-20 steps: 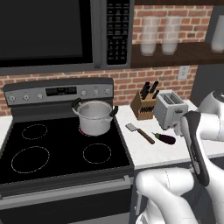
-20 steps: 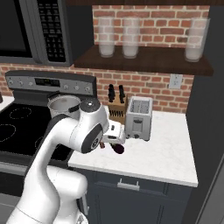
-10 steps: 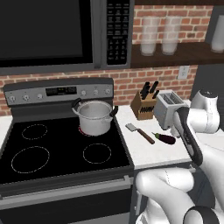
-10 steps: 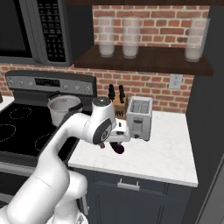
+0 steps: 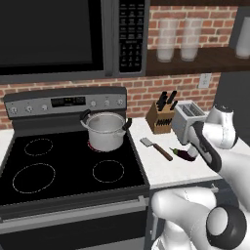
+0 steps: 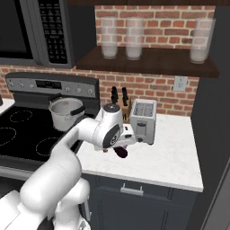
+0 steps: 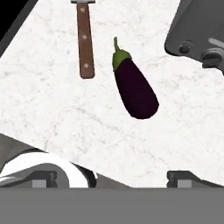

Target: Put the lime and eggplant in the pot. Retrieve the spatula and lightly stir the vegetables in the pot.

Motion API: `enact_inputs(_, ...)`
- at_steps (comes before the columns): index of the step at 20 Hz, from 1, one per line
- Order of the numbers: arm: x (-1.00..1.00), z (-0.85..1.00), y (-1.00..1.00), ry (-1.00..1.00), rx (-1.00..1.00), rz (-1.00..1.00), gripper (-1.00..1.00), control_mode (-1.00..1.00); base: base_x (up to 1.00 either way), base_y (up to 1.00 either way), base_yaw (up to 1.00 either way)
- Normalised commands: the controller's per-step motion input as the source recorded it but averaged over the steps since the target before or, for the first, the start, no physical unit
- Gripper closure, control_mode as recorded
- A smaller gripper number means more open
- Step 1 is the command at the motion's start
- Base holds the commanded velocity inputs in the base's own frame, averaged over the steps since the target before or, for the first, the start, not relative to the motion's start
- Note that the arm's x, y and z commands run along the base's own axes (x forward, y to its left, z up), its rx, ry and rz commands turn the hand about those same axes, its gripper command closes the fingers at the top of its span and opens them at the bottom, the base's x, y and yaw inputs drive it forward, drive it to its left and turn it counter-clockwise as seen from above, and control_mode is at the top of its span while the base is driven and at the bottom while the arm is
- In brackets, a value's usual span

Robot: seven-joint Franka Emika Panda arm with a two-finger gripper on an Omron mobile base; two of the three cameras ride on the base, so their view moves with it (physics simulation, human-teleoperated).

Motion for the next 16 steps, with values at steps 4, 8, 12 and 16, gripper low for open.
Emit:
enact_inputs(4,0.09,-0.32,0.00,0.00,-0.09,0.18,-1.00,-1.00,0.00,0.00,0.00)
enact_inputs(8,0.16,-0.22,0.00,0.00,-0.07,0.16,-1.00,-1.00,0.00,0.00,0.00)
enact_inputs(12,0.22,-0.26,0.00,0.00,-0.04,0.15,-1.00,-1.00,0.00,0.00,0.00)
enact_inputs(16,0.25,-0.22,-0.03,0.00,0.00,0.13,-1.00,-1.00,0.00,0.00,0.00)
